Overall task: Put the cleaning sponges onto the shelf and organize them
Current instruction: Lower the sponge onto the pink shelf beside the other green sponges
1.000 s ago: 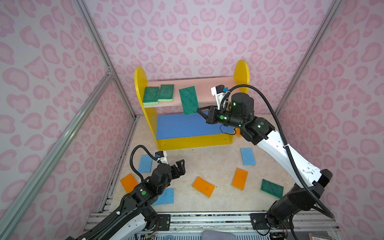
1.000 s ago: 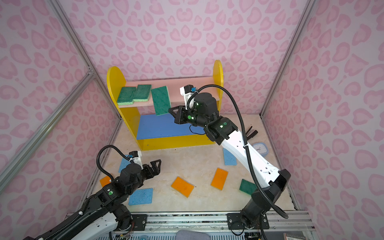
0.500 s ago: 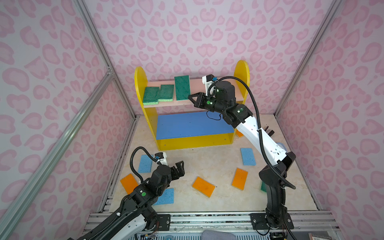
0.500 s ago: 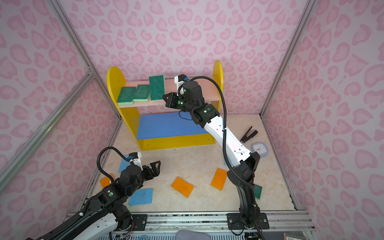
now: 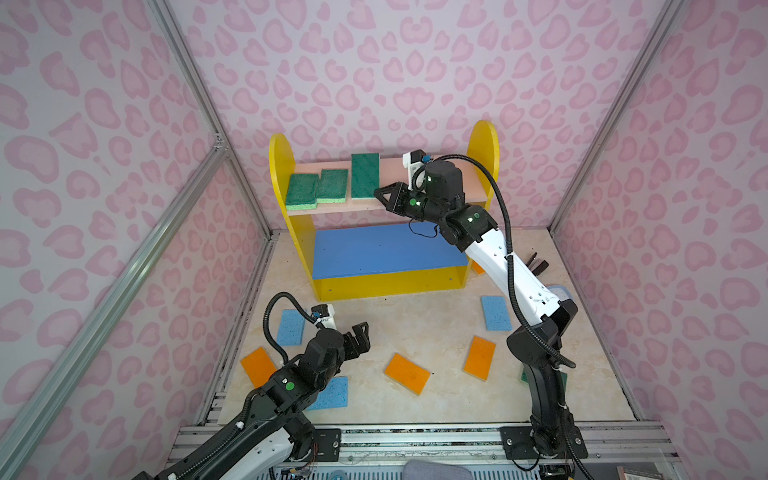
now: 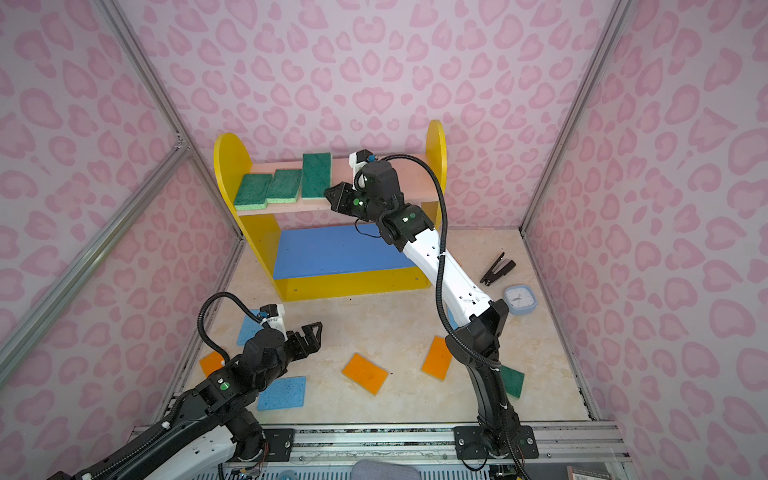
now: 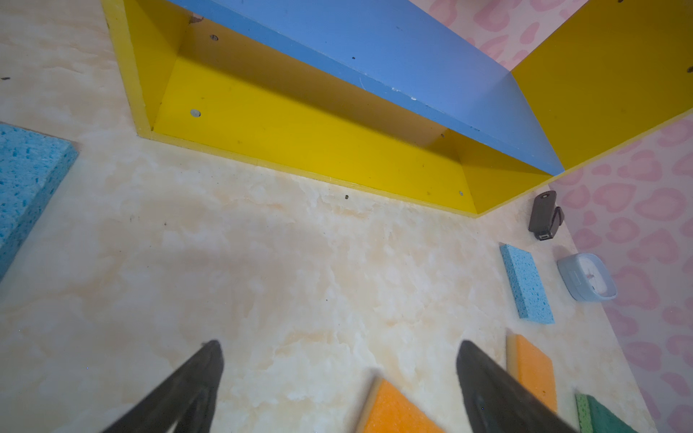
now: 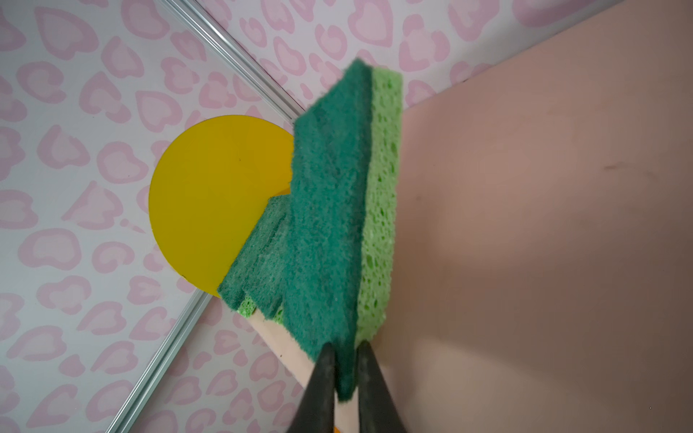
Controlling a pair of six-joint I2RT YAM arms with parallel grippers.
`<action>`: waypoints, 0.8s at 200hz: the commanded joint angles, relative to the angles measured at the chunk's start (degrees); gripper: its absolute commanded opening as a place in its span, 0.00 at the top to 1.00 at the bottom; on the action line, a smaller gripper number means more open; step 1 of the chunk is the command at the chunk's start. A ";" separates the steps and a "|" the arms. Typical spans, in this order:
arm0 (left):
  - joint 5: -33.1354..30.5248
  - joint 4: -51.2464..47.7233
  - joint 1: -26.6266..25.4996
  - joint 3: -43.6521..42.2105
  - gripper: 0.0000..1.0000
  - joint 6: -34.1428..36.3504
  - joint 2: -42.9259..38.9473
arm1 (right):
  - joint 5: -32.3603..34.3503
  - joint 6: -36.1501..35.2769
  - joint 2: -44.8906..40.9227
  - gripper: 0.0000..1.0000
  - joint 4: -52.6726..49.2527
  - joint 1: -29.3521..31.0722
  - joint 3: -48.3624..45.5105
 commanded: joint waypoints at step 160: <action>-0.09 2.13 0.16 0.19 0.02 0.04 0.25 | 14.92 -12.44 0.74 0.53 -7.03 4.68 5.37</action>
